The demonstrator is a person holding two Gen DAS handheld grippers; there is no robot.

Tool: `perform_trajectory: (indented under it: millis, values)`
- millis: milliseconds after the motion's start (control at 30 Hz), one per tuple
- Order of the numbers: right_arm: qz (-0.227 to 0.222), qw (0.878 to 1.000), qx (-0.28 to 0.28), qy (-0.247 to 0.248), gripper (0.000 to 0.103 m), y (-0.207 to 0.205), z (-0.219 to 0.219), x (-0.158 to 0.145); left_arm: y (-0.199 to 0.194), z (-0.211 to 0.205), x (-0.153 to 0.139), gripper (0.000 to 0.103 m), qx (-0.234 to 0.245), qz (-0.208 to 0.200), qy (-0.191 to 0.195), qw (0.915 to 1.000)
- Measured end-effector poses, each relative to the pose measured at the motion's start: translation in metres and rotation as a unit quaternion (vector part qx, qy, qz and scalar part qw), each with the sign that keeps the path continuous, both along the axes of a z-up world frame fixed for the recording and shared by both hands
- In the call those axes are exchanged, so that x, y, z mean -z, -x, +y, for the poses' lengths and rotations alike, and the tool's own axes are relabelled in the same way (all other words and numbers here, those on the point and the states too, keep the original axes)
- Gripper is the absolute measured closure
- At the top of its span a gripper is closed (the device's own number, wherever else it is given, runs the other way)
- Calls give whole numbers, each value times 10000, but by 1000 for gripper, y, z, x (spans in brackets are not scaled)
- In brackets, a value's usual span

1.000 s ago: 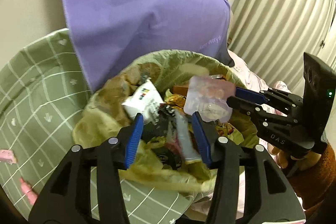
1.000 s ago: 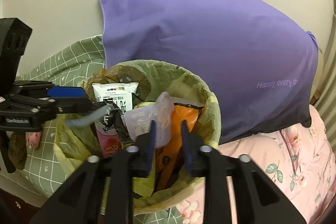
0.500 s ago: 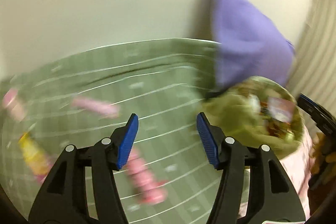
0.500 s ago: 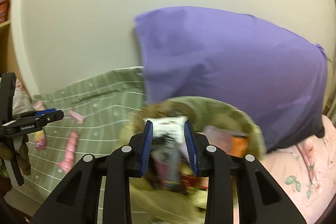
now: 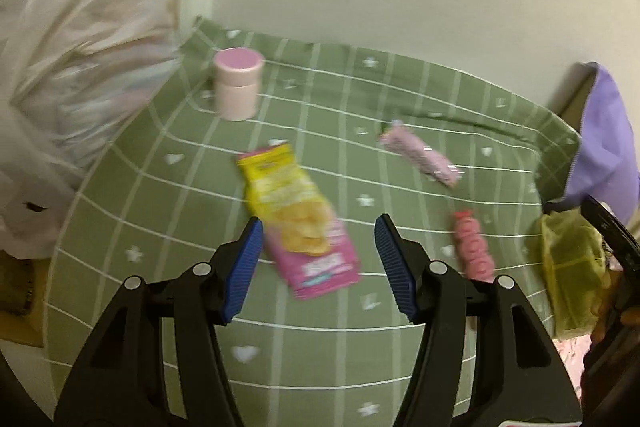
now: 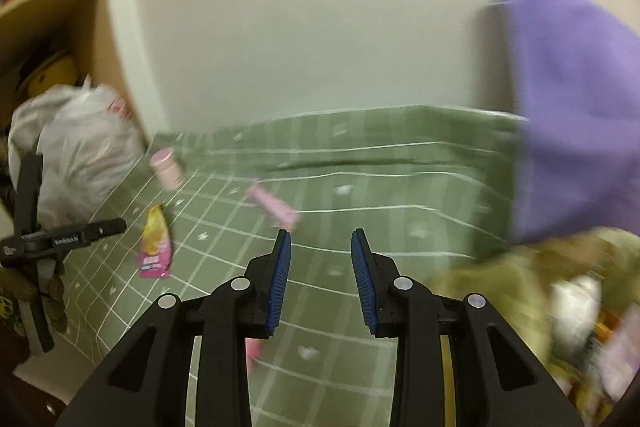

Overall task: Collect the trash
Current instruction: 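Grasp the yellow-pink potato chip bag with the left tool while the right tool grasps the pink candy stick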

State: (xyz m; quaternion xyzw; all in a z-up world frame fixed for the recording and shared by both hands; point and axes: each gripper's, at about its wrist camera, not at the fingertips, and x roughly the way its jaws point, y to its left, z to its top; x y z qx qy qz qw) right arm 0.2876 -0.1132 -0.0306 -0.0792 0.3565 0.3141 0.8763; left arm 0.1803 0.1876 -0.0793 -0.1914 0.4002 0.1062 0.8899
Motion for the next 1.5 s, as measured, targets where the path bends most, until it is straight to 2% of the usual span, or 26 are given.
perform_trajectory:
  millis: [133, 300, 467, 567, 600, 633, 667, 800, 967, 1167, 1333, 1433, 1500]
  values:
    - [137, 9966, -751, 316, 73, -30, 59, 29, 1, 23, 10, 47, -148, 107, 28, 9998]
    - [219, 9889, -1294, 696, 73, -70, 114, 65, -1, 40, 21, 47, -325, 286, 147, 9990]
    - [468, 9824, -1492, 1021, 73, -102, 145, 95, 0, 43, 27, 47, -259, 424, 193, 9986]
    - [714, 9795, -1465, 1183, 73, -109, 149, 107, -2, 48, 30, 47, -242, 433, 249, 9985]
    - [847, 9787, -1457, 1173, 74, -109, 148, 110, -4, 49, 31, 47, -248, 427, 280, 9984]
    - [938, 9780, -1478, 1136, 82, -107, 145, 111, -7, 50, 32, 47, -251, 418, 317, 9983]
    - [1023, 9770, -1520, 1096, 83, -103, 143, 112, -9, 51, 33, 47, -248, 409, 340, 9983]
    - [1036, 9799, -1410, 957, 91, -87, 126, 102, -27, 53, 36, 47, -176, 337, 396, 9985]
    - [873, 9923, -797, 363, 92, -70, 83, 66, -49, 50, 39, 47, -94, 315, 282, 9991]
    - [709, 9973, -162, -15, 92, -35, 33, 39, -62, 40, 46, 47, -48, 483, 84, 9988]
    - [587, 9982, 121, -82, 92, -7, 12, 31, -48, 30, 47, 47, -156, 515, 154, 9984]
    - [683, 9973, 243, -143, 92, 8, 3, 36, -38, 22, 51, 47, -236, 551, 321, 9977]
    - [793, 9960, 360, -184, 92, 17, -5, 41, -36, 16, 58, 47, -277, 713, 437, 9961]
